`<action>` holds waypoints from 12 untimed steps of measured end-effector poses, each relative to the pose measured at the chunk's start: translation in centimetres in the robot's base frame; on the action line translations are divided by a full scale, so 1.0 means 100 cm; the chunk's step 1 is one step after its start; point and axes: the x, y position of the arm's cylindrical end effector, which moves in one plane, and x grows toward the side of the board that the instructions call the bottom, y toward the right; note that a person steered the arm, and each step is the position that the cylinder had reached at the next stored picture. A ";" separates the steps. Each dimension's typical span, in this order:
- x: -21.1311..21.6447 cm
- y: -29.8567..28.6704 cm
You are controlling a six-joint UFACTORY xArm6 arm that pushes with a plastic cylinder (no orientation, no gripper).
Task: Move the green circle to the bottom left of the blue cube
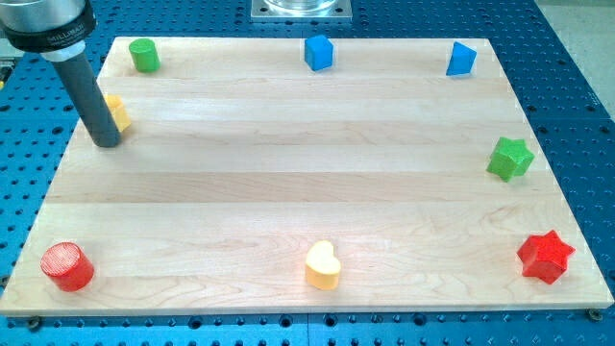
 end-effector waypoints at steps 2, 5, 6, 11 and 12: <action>-0.038 -0.044; -0.169 -0.040; -0.168 0.000; -0.154 0.068; -0.186 0.073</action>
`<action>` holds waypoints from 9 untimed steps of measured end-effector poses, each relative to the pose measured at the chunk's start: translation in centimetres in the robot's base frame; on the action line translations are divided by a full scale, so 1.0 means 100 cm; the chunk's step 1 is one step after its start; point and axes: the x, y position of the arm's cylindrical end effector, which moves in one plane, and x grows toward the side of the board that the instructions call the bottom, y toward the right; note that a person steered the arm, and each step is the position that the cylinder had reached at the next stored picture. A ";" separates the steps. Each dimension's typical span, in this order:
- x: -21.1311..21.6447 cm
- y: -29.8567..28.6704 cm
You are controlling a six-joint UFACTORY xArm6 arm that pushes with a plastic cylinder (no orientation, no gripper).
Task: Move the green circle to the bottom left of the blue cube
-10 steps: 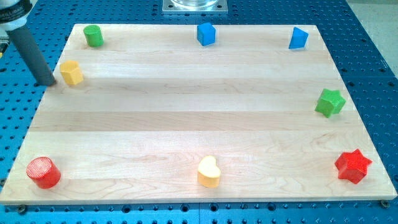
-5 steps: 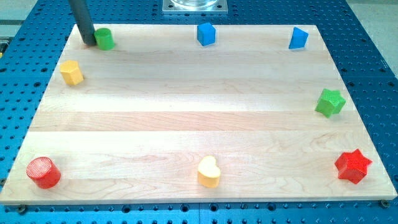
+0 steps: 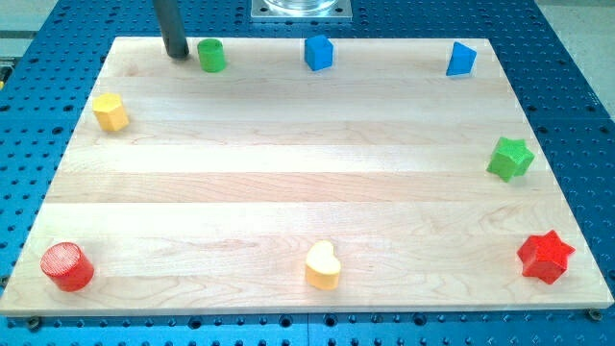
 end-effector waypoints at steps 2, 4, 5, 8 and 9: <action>0.055 0.066; 0.051 0.104; 0.037 0.102; 0.002 0.178; 0.045 0.206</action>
